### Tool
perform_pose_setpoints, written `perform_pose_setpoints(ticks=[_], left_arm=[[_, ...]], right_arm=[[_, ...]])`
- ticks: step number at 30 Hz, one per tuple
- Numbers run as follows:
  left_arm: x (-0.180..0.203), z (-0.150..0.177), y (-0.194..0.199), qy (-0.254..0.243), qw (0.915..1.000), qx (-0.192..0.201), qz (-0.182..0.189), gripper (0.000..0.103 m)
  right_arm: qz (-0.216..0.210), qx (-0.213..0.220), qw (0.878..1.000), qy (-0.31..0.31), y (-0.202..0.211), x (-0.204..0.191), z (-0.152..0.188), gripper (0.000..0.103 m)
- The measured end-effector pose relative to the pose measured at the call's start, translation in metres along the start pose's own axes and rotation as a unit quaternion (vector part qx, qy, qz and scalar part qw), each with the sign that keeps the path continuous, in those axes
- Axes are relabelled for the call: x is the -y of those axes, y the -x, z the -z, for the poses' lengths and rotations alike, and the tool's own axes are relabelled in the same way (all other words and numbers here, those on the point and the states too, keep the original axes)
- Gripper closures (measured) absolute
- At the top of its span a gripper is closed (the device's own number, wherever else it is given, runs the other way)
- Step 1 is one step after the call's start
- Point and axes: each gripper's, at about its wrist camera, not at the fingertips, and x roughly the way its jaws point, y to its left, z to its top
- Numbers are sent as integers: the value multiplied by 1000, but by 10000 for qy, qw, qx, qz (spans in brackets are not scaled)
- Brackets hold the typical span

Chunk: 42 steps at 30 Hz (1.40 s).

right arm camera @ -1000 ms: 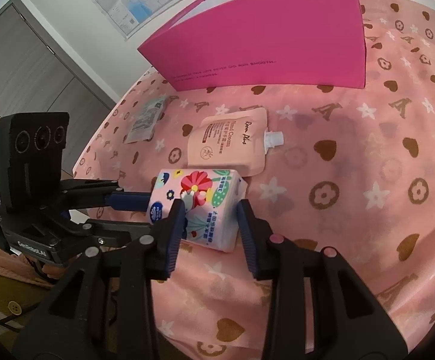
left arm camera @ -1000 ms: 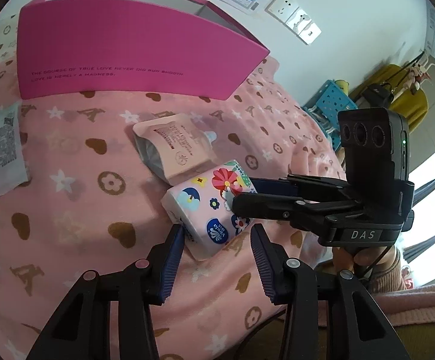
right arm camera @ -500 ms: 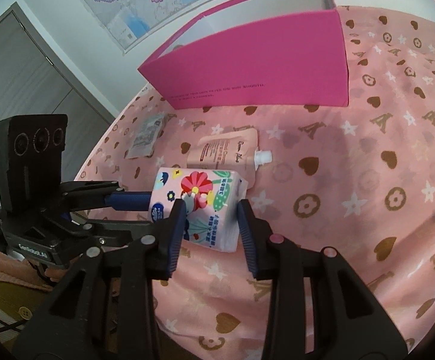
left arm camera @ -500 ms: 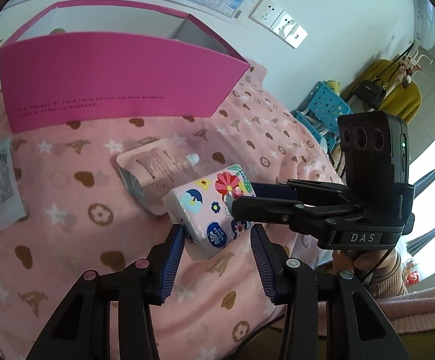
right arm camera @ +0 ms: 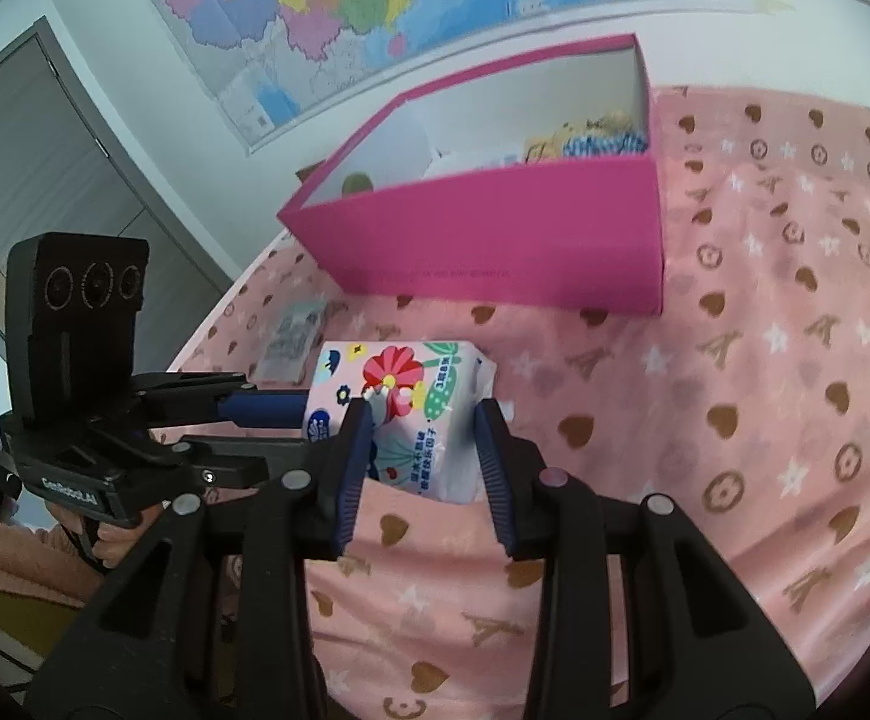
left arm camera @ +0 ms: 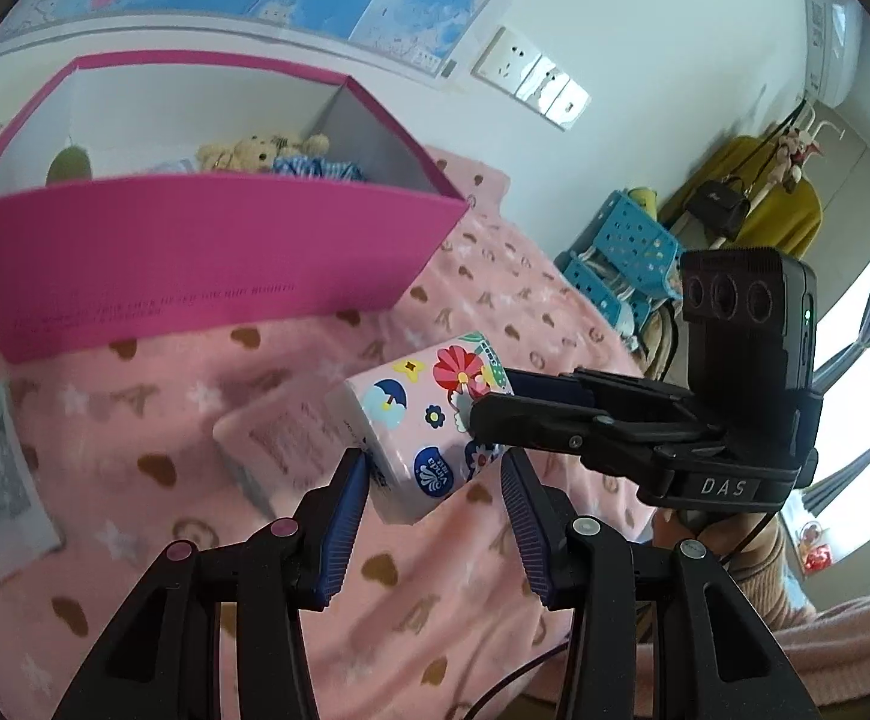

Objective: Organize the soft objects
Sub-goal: 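Carry the floral tissue packet into the magenta box and release it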

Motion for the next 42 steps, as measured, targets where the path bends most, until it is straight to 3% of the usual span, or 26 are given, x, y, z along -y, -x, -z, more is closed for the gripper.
perform_pose_setpoints(ticks=[24, 34, 42], left_arm=[[13, -40, 6, -327, 9985, 343, -285, 57], [13, -79, 7, -476, 9965, 552, -405, 57], [1, -109, -10, -367, 9973, 467, -441, 57]], right_arm=[[131, 352, 9988, 300, 12, -2, -42, 64], [143, 617, 9972, 403, 18, 2, -81, 64], [234, 669, 9969, 330, 12, 15, -108, 64]])
